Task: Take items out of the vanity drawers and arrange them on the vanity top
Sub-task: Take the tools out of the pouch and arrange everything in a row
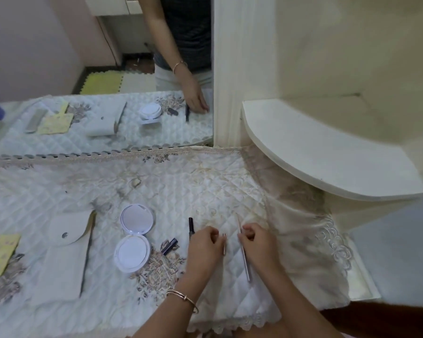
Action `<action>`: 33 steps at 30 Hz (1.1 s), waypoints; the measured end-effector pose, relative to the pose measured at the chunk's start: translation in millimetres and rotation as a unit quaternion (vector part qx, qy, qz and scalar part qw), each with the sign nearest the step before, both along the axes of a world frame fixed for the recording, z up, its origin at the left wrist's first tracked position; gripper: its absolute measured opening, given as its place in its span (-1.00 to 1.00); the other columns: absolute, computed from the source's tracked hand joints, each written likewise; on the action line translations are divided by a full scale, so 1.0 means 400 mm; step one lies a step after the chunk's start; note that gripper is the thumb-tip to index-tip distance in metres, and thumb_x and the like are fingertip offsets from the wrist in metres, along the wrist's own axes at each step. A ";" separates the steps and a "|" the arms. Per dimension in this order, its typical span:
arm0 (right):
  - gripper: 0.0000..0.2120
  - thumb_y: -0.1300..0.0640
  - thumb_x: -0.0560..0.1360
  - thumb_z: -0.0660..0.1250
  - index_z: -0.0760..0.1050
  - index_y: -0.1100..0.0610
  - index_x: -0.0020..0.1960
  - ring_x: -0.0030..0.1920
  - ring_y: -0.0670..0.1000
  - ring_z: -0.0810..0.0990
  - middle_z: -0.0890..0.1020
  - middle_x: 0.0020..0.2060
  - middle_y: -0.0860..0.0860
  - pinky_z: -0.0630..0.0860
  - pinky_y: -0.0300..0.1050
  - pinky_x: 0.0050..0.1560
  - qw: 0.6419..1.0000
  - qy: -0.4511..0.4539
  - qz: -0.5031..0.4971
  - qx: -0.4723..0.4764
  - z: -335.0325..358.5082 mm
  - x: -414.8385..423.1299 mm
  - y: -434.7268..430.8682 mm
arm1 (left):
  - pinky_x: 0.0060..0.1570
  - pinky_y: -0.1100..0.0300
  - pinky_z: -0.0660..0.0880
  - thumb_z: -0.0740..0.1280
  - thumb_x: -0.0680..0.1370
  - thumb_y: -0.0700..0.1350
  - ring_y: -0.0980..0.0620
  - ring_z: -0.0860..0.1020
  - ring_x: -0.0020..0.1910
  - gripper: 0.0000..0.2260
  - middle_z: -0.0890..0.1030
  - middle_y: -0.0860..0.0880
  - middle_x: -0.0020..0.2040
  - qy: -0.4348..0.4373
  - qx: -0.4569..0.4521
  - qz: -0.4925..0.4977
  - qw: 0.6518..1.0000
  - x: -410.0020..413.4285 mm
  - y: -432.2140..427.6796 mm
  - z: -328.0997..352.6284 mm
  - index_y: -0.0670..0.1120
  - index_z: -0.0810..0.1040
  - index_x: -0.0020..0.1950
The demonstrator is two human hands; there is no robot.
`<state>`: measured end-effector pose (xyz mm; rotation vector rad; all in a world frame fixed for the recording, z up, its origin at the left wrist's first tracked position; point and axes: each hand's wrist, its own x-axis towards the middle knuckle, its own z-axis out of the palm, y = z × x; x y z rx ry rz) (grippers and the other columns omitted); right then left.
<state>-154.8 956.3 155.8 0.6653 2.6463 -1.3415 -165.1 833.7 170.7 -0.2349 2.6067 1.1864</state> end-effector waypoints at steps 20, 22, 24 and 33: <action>-0.77 0.13 0.52 0.24 0.54 0.10 0.15 0.13 0.03 0.50 0.62 0.06 0.01 0.44 -0.08 0.12 0.968 0.063 0.193 0.147 0.082 0.025 -0.287 | 0.15 0.03 0.43 0.32 0.49 -0.13 -0.13 0.50 0.17 -0.70 0.58 -0.13 0.18 0.042 -0.155 0.146 0.976 0.124 -0.609 0.036 -0.14 0.52 0.21; -0.76 0.13 0.51 0.25 0.54 0.12 0.15 0.14 0.07 0.50 0.62 0.05 0.05 0.44 -0.04 0.13 0.960 0.072 0.225 0.149 0.086 0.019 -0.381 | 0.21 -0.05 0.38 0.36 0.46 -0.11 -0.21 0.47 0.20 -0.64 0.55 -0.21 0.20 0.049 -0.178 0.141 0.973 0.123 -0.699 0.023 -0.22 0.49 0.22; -0.75 0.13 0.51 0.25 0.52 0.11 0.17 0.16 0.08 0.50 0.60 0.08 0.04 0.45 -0.02 0.15 0.950 0.071 0.257 0.162 0.088 0.007 -0.491 | 0.23 -0.10 0.35 0.35 0.38 0.05 -0.27 0.45 0.22 -0.45 0.53 -0.27 0.19 0.025 -0.185 0.119 0.975 0.110 -0.782 0.000 -0.29 0.46 0.23; -0.55 0.08 0.13 0.29 0.45 -0.08 0.03 -0.11 0.00 0.68 0.68 -0.07 -0.03 0.58 -0.16 -0.30 0.866 0.080 0.357 0.342 0.080 -0.091 -0.844 | 0.22 0.13 0.35 0.43 0.35 0.03 -0.09 0.41 0.27 -0.34 0.40 -0.10 0.28 -0.067 0.001 -0.034 0.997 0.012 -0.923 -0.028 -0.12 0.27 0.36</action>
